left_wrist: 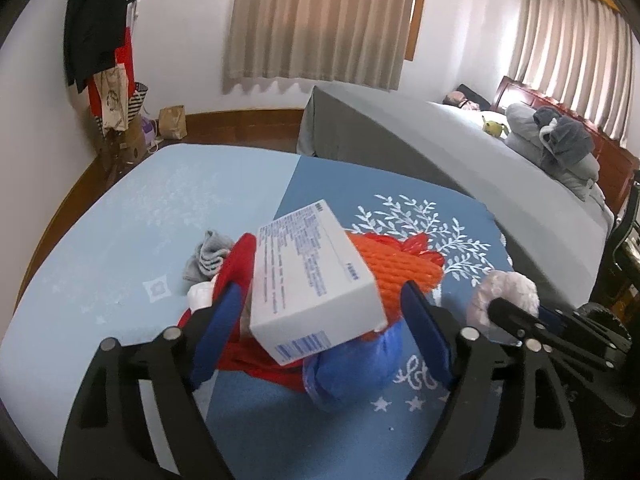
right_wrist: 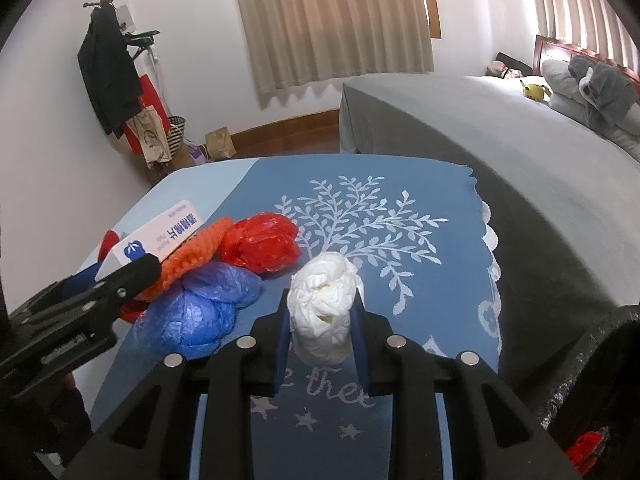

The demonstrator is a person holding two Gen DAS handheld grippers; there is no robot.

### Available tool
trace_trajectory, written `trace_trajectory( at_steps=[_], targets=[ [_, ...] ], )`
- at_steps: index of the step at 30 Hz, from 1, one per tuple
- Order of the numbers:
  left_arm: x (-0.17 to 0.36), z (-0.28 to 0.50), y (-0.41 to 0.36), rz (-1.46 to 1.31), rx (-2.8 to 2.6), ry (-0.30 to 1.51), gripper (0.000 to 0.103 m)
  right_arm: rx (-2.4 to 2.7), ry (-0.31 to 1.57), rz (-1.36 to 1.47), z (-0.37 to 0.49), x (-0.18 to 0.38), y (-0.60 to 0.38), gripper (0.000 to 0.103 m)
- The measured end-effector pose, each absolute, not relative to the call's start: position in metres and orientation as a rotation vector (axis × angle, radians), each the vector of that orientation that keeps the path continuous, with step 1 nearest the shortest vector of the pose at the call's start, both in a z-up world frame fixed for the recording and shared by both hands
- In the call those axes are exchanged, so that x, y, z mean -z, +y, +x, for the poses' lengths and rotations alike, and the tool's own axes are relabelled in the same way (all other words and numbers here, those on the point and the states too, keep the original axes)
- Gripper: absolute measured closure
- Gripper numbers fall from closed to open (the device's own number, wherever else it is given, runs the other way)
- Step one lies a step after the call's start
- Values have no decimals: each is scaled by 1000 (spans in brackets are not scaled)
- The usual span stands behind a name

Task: Collect trash
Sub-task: 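Grasp the white medicine box with the left gripper and lift it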

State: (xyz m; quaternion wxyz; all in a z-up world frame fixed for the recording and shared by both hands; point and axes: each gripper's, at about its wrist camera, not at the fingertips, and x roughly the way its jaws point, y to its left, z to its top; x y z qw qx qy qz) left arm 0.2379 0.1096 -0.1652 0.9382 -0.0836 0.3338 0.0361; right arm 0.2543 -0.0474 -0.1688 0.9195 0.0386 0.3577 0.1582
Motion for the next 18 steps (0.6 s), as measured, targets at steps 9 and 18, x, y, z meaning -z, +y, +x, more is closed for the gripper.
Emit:
trace_trajectory(
  at_steps=[9, 18],
  targets=[
    [164, 215, 105, -112, -61, 655, 42, -325, 748, 90, 245, 170, -50, 76],
    [187, 186, 103, -59, -25, 738, 33, -316, 773, 91, 235, 176, -57, 76]
  ],
)
